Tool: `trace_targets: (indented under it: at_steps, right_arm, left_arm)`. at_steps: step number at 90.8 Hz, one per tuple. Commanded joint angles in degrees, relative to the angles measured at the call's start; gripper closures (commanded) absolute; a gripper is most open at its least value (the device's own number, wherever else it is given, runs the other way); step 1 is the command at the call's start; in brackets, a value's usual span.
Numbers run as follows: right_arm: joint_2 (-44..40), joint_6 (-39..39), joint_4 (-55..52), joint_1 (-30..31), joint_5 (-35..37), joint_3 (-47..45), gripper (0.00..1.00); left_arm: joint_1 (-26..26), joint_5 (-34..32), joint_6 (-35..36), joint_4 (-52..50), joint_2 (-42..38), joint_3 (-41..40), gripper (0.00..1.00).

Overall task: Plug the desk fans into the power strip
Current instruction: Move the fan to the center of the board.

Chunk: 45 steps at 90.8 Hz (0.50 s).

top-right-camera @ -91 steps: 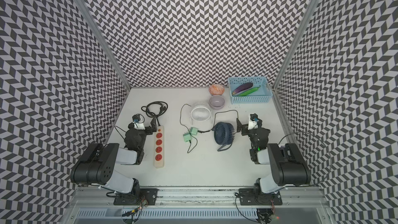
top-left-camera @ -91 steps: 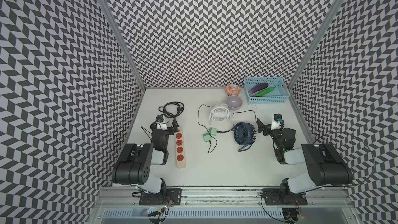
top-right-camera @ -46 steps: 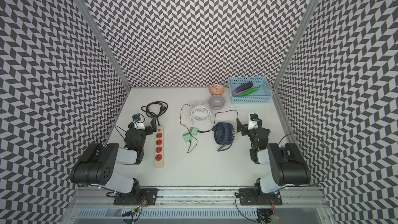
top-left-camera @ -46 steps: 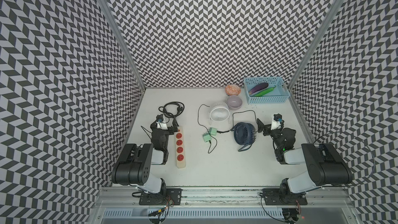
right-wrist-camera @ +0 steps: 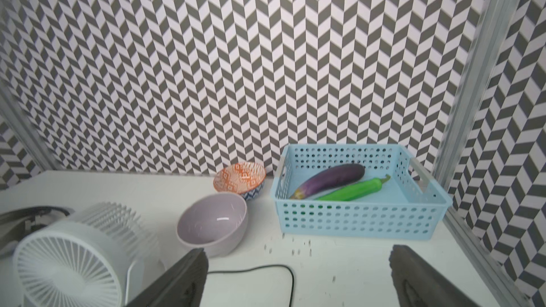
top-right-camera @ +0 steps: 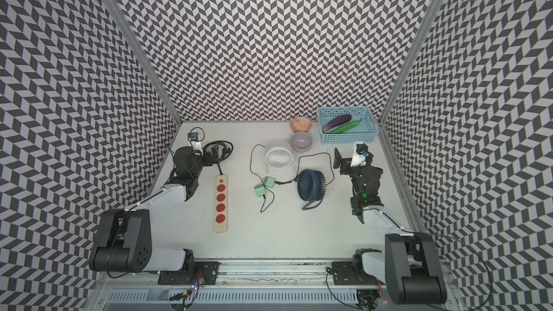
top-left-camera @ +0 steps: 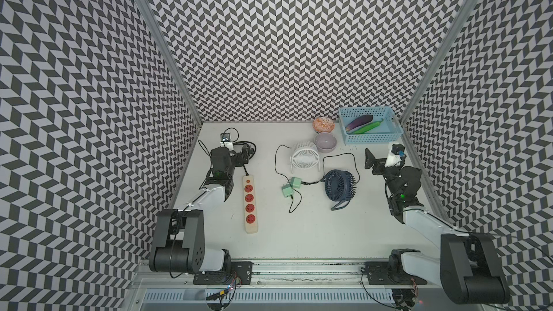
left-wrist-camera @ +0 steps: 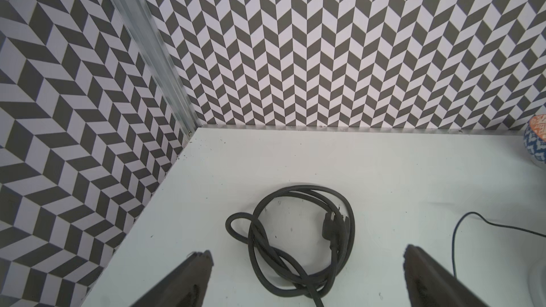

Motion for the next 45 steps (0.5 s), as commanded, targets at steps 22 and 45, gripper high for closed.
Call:
trace_targets:
  at_steps: [22,45]
  right_arm:
    - [-7.31,25.27,-29.64,0.25,5.63,7.18,0.00]
    - [-14.25,25.78,-35.01,0.24,-2.60,5.30,0.00]
  left_arm:
    - [-0.48,6.96,-3.38,-30.86,-5.36,11.53,0.00]
    - [-1.17,11.22,-0.66,-41.47,-5.34,10.27,0.00]
